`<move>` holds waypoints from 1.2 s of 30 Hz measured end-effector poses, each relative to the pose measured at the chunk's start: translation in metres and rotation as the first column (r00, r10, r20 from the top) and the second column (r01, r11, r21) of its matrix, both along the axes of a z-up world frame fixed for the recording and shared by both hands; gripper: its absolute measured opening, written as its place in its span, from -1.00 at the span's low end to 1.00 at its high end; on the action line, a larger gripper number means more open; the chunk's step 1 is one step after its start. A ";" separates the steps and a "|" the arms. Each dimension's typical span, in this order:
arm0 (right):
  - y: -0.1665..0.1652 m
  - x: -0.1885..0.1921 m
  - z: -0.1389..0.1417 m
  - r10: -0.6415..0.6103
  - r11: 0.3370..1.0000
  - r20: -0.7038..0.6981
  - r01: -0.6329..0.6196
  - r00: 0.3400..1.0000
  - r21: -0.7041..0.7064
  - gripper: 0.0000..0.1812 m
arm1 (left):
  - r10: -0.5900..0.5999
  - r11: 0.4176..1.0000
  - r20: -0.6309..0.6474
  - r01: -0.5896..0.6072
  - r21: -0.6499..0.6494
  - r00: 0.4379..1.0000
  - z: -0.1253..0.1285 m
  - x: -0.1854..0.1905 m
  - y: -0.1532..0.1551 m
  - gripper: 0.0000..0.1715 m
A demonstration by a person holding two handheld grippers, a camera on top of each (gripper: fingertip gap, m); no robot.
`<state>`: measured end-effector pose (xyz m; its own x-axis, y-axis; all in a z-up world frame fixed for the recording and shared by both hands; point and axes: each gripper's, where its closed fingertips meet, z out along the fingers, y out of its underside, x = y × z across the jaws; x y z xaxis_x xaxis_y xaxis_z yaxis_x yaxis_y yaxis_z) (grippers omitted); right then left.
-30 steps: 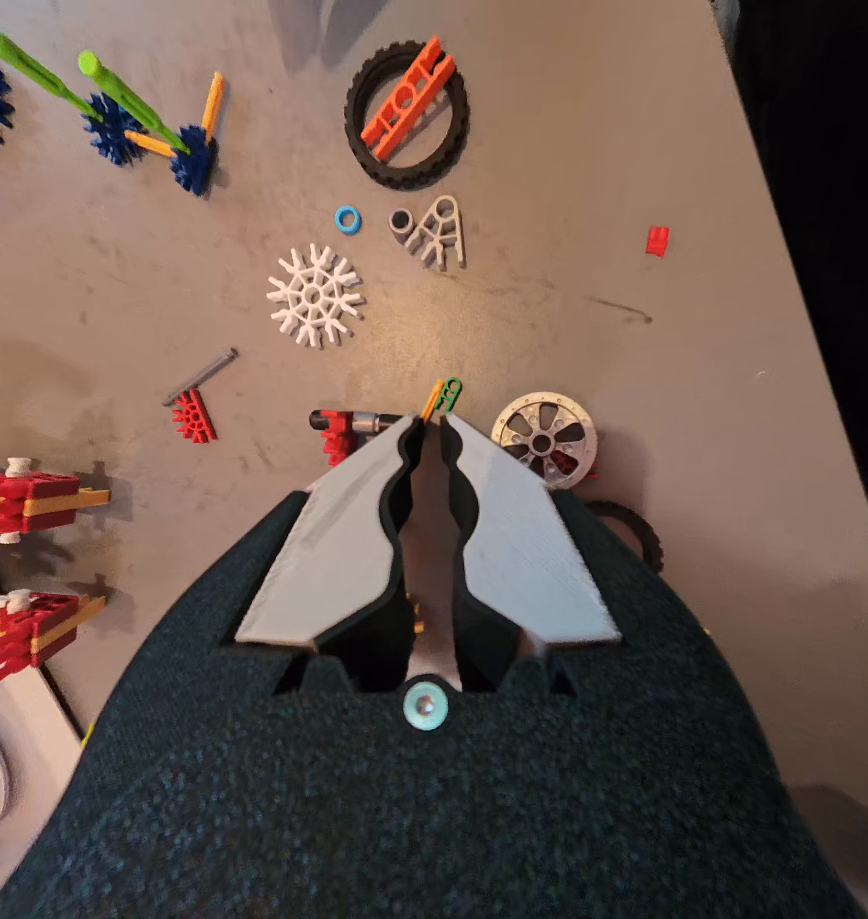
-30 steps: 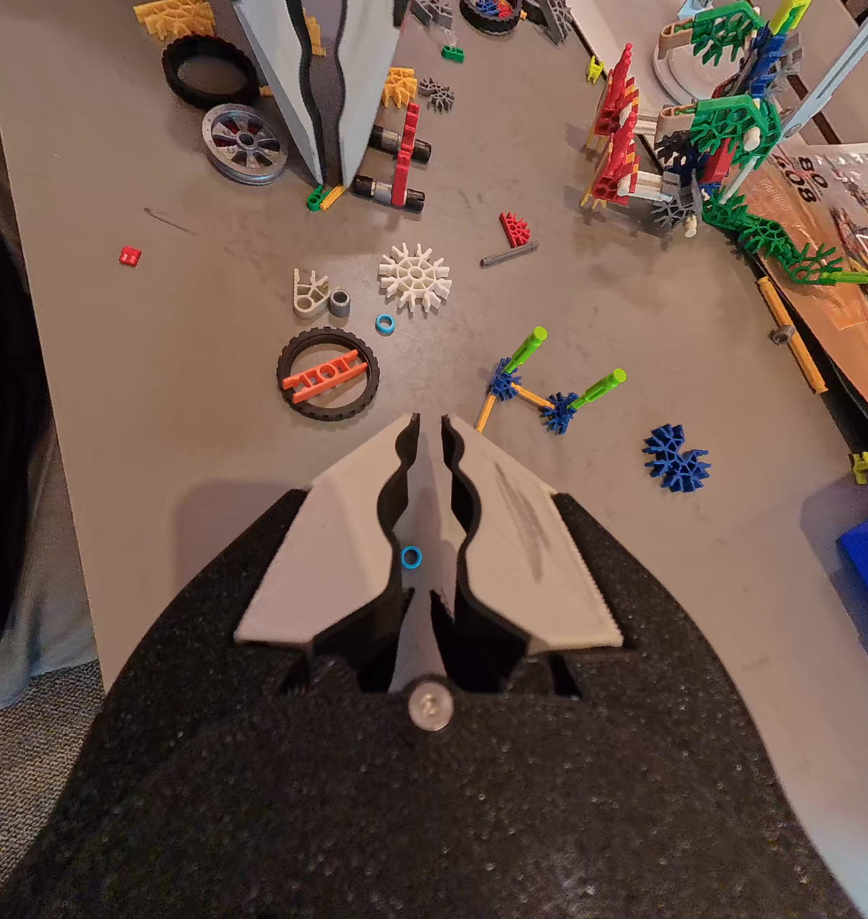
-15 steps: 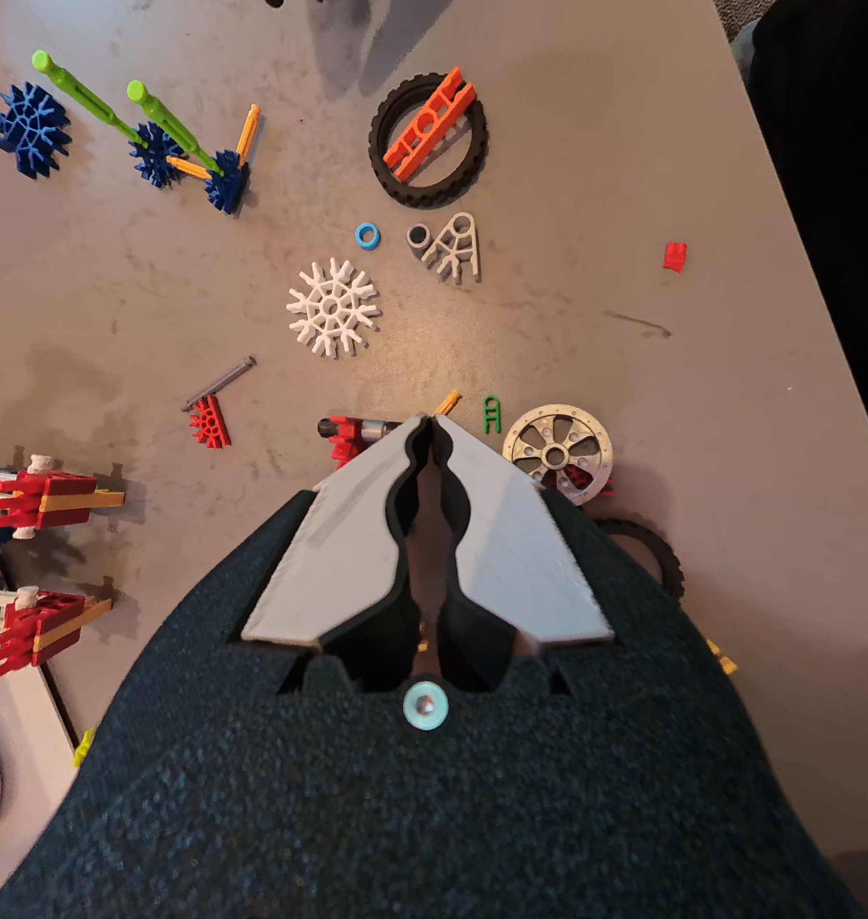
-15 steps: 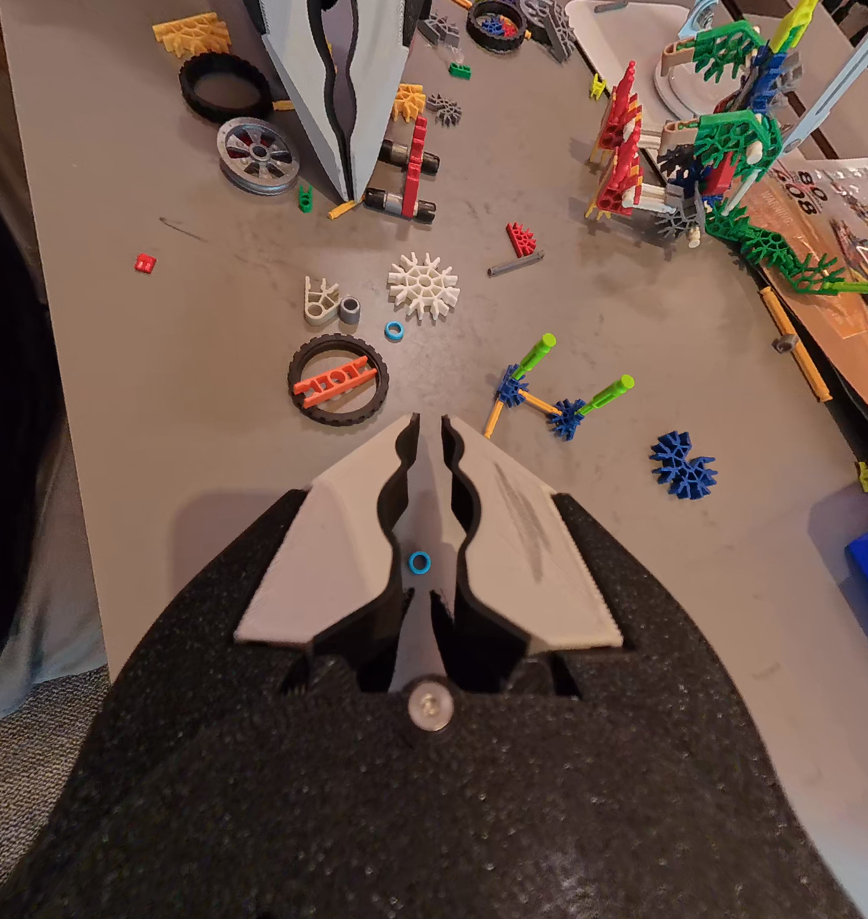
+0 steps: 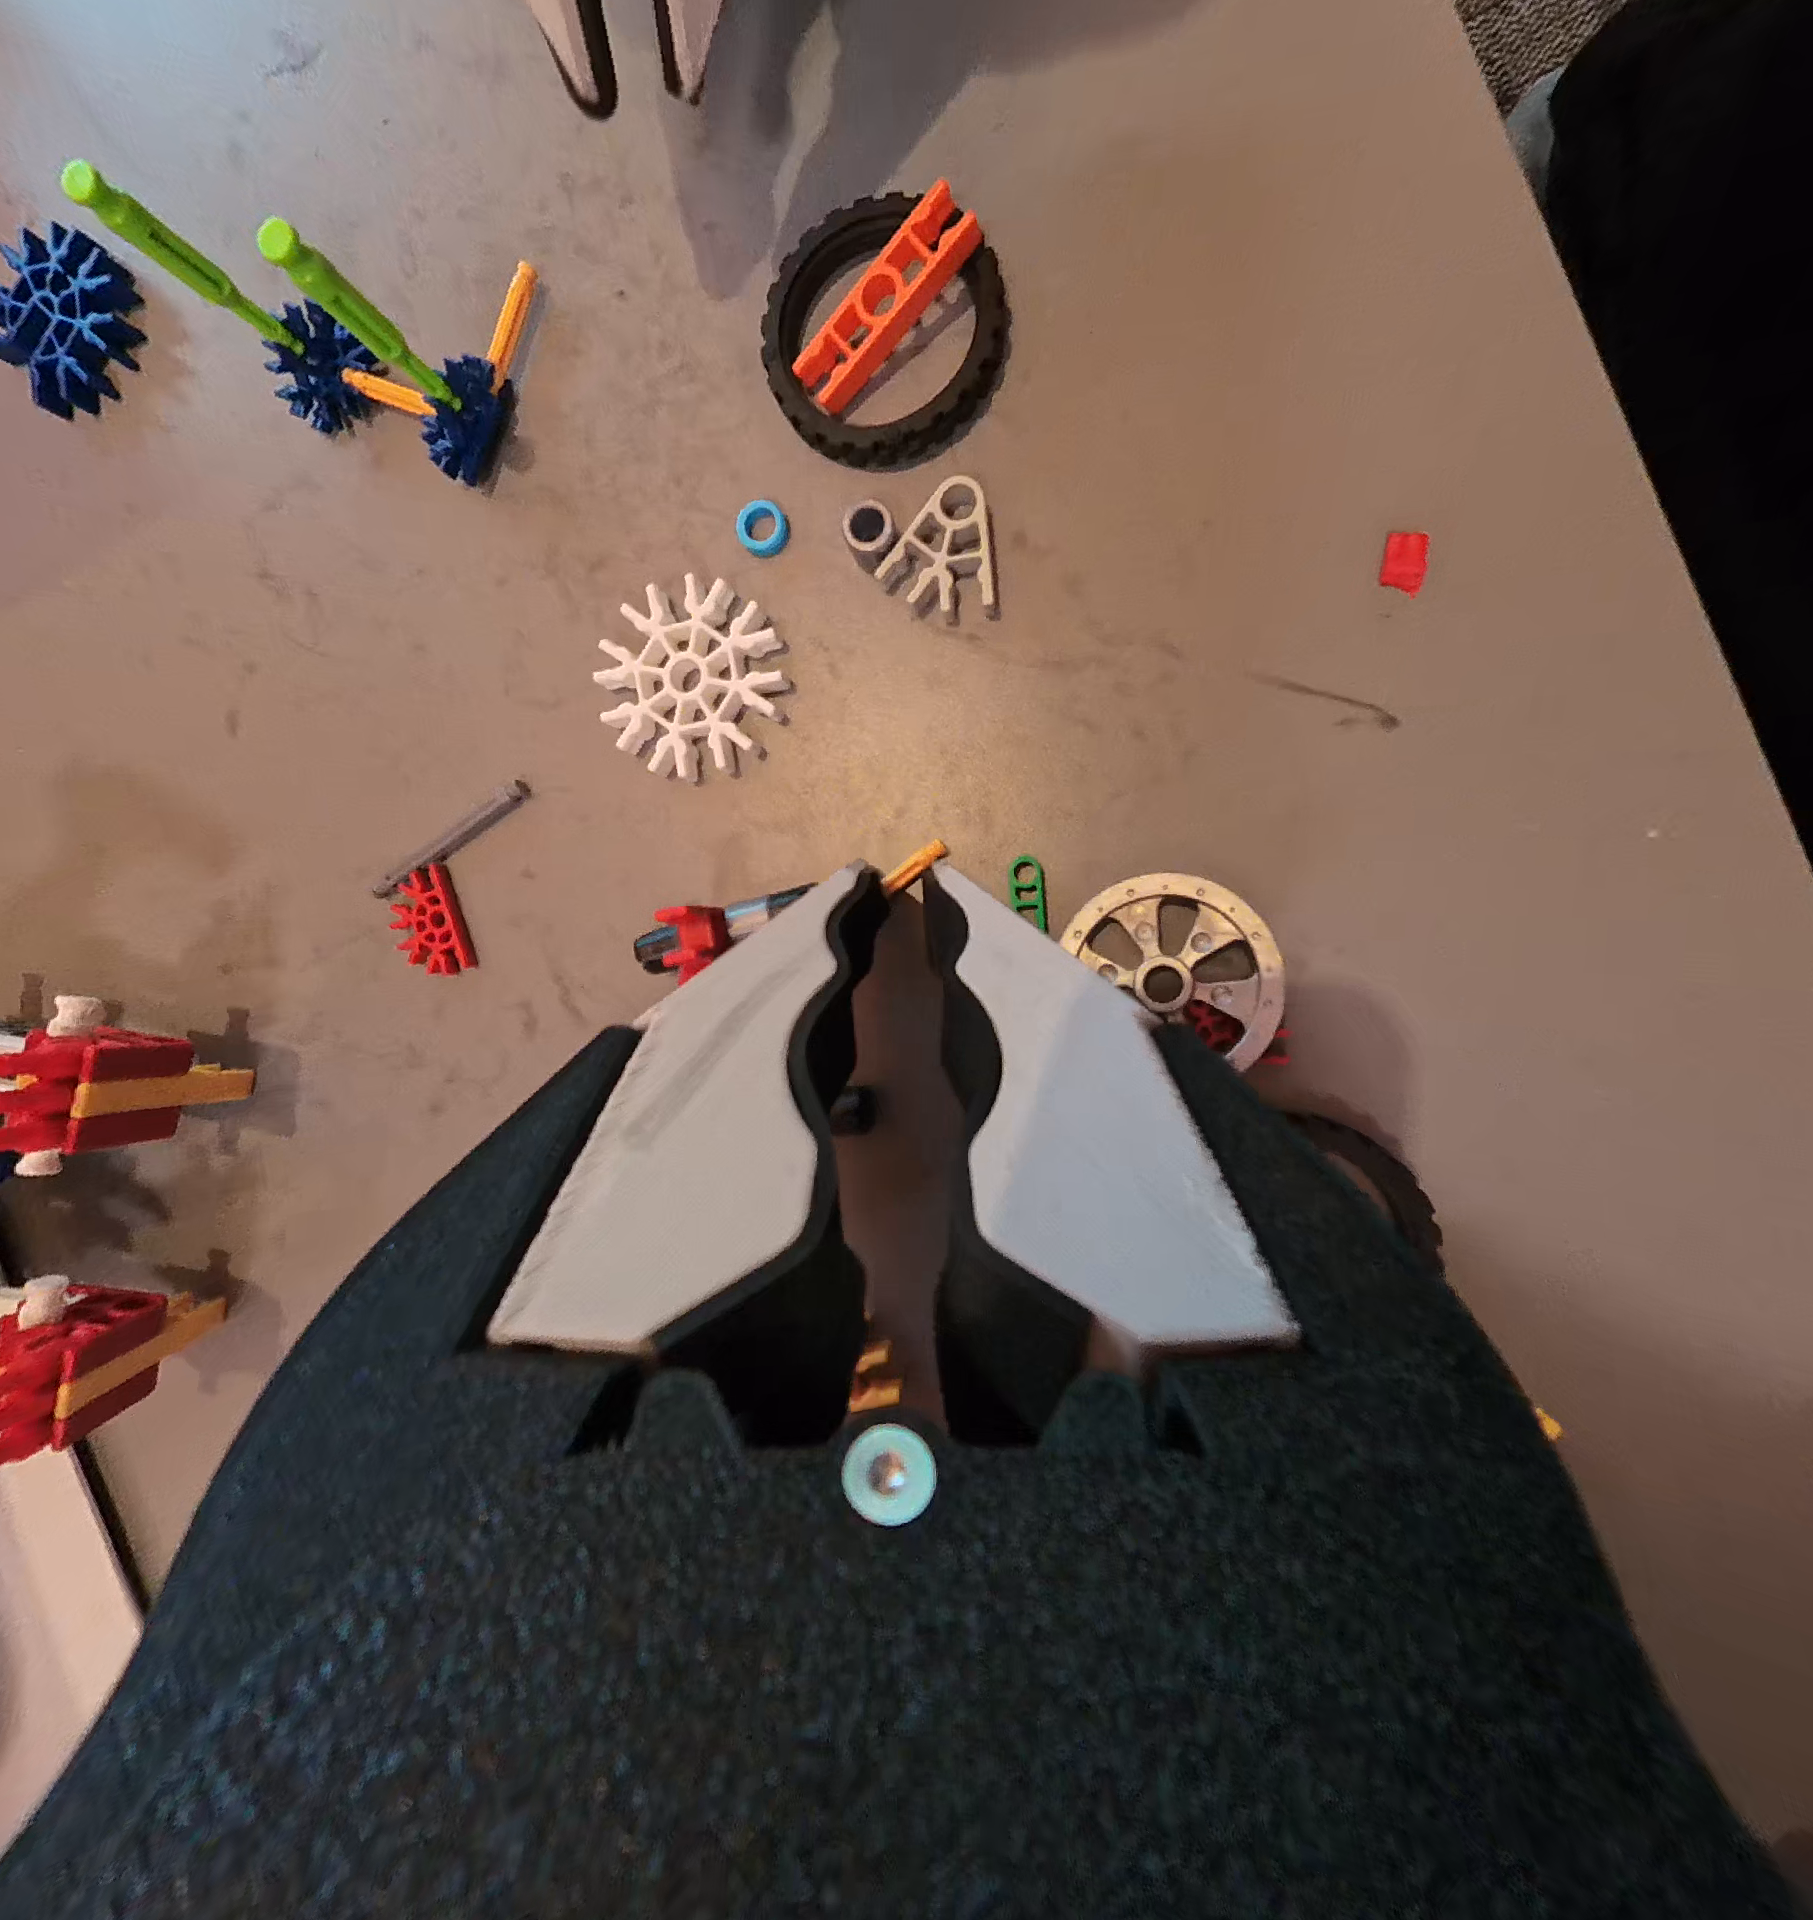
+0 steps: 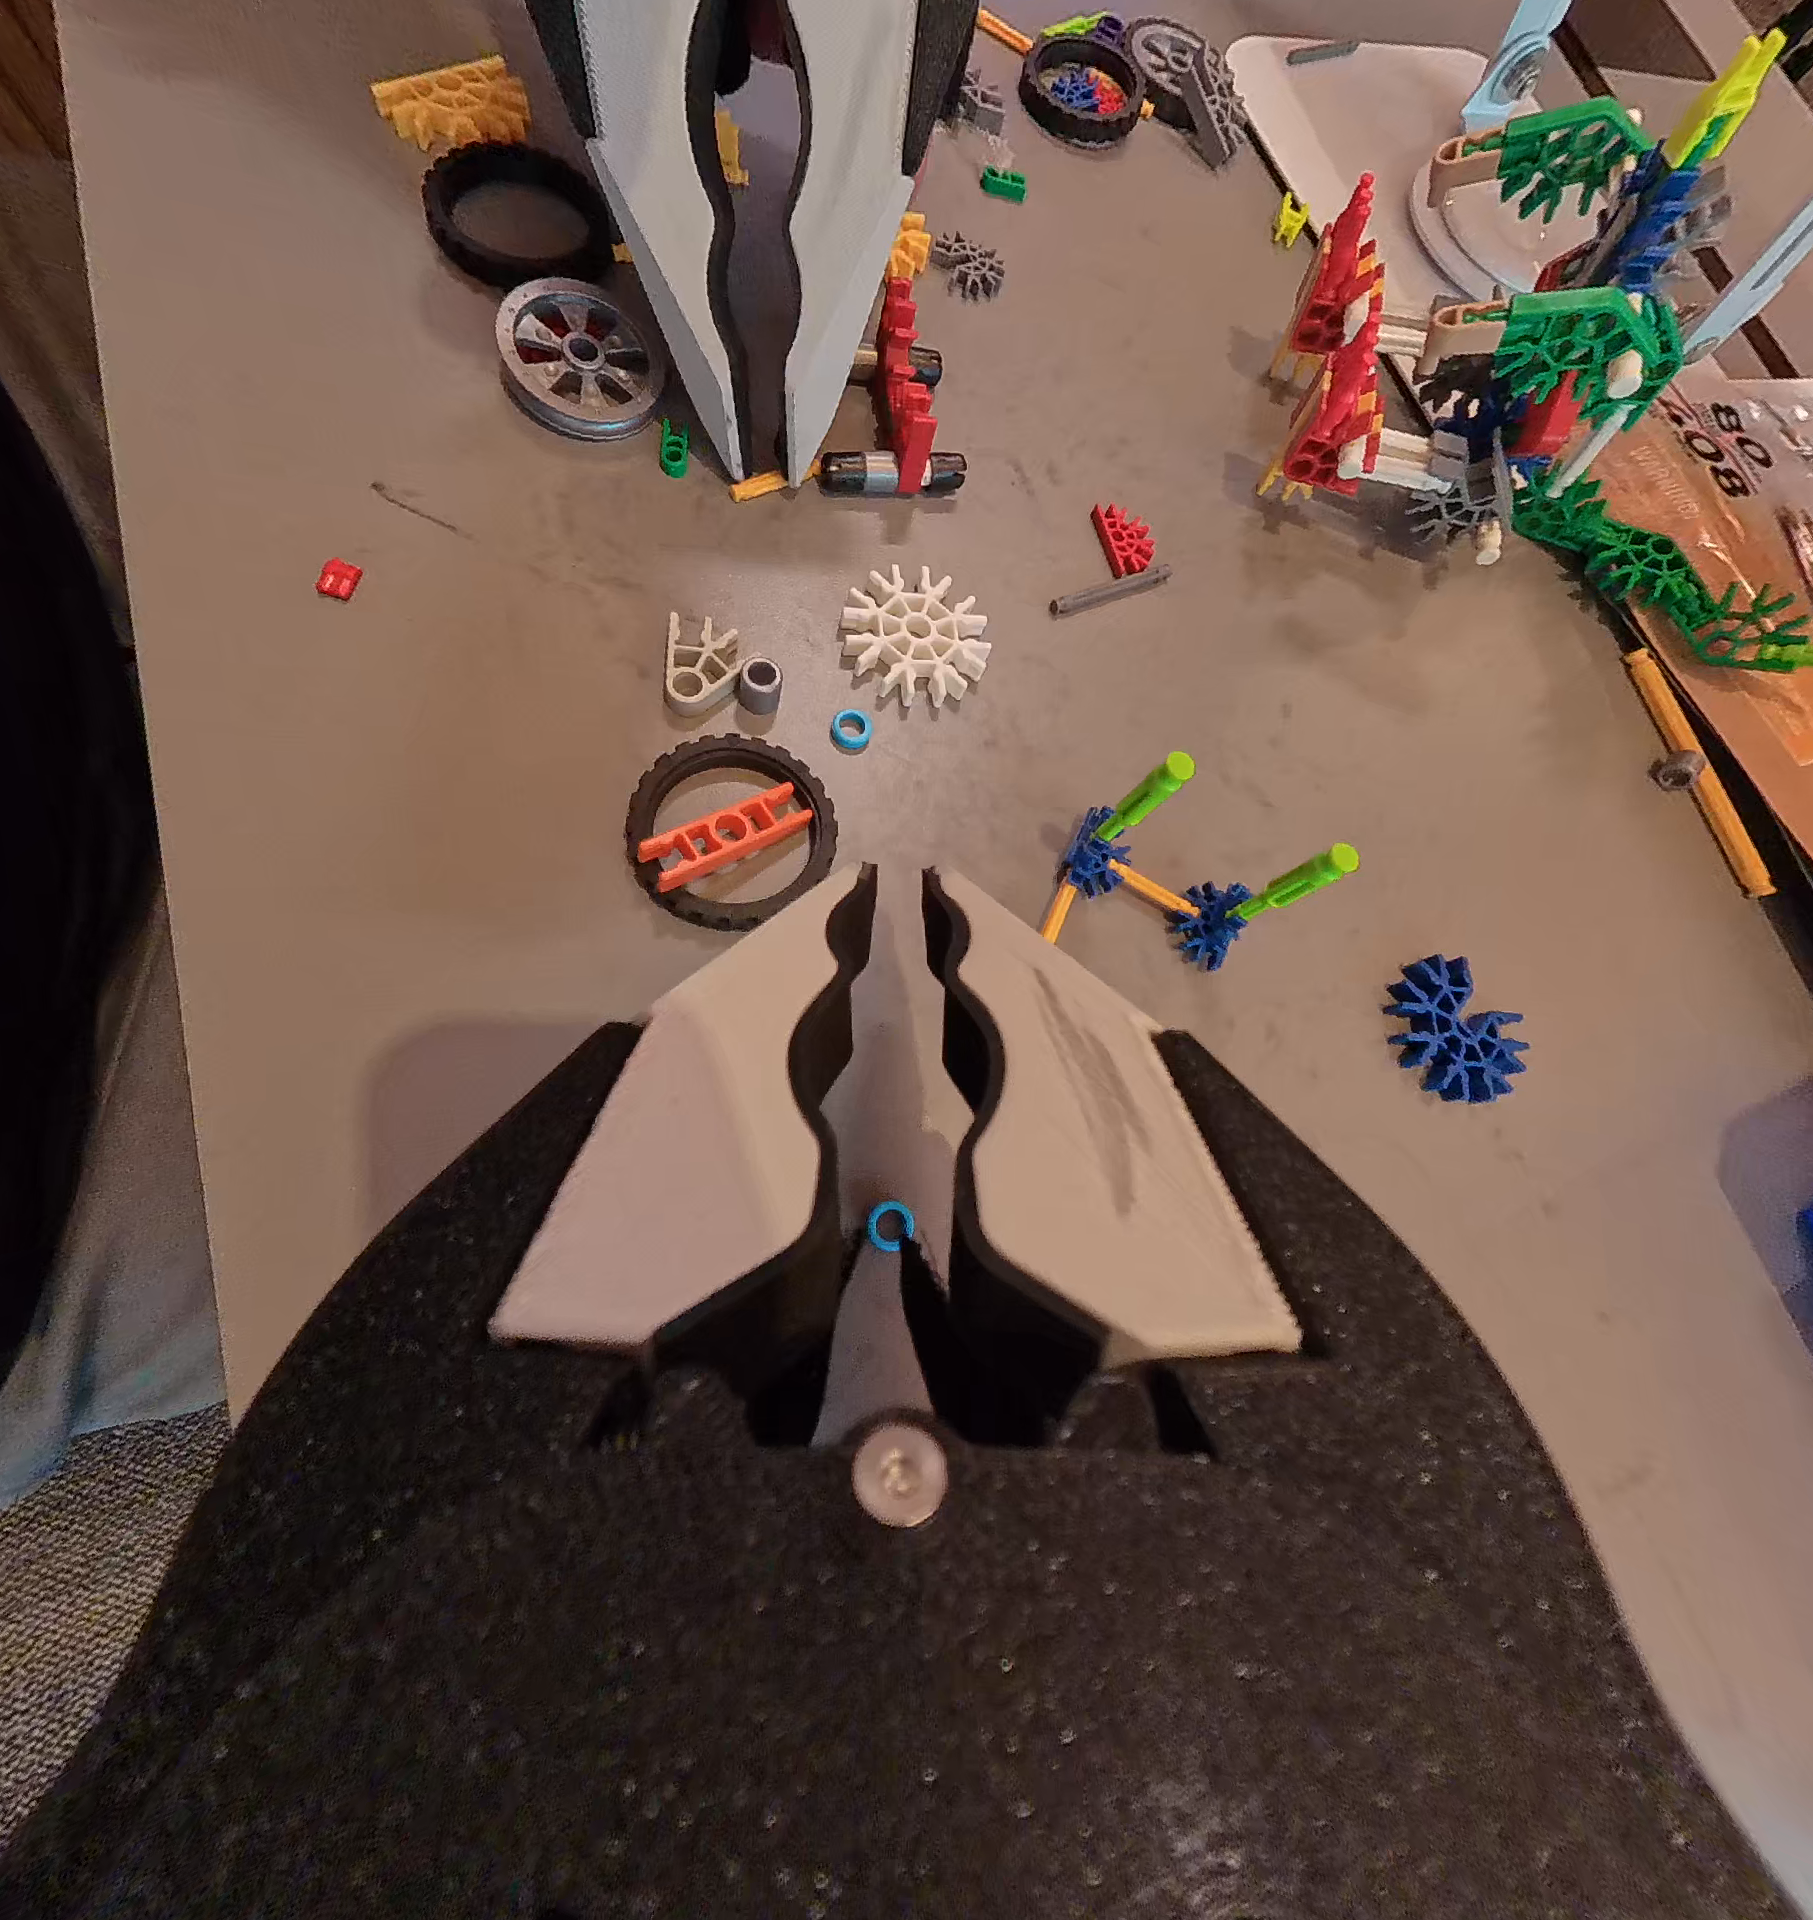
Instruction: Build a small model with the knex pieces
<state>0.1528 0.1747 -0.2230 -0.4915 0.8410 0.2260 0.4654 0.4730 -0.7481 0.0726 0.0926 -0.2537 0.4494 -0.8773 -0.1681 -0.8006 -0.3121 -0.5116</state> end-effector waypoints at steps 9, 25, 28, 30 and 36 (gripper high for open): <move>-0.006 -0.007 0.000 0.023 1.000 0.006 -0.023 1.000 -0.004 -0.91 | 0.003 0.999 0.037 -0.005 0.045 0.999 0.001 0.005 0.003 -1.00; -0.008 -0.013 -0.002 0.035 0.999 0.018 -0.035 0.999 -0.005 -0.91 | 0.008 0.997 0.045 -0.012 0.077 0.999 0.003 0.005 0.004 -1.00; -0.008 -0.013 -0.002 0.037 0.999 0.018 -0.037 0.999 -0.008 -0.91 | 0.012 0.997 0.051 -0.016 0.077 0.999 0.001 0.005 0.006 -0.94; -0.008 -0.014 -0.002 0.038 0.999 0.018 -0.038 0.999 -0.009 -0.91 | 0.009 0.998 0.063 -0.014 0.067 0.998 0.001 0.006 0.006 -0.91; -0.008 -0.015 -0.001 0.043 0.999 0.017 -0.043 0.999 -0.015 -0.91 | 0.015 0.999 0.109 -0.019 0.038 0.994 0.001 0.007 0.004 -0.85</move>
<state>0.1379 0.1663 -0.2245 -0.5308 0.8224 0.2049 0.4577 0.4817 -0.7473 0.0795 0.0970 -0.2523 0.4820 -0.8630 -0.1515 -0.7341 -0.3034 -0.6075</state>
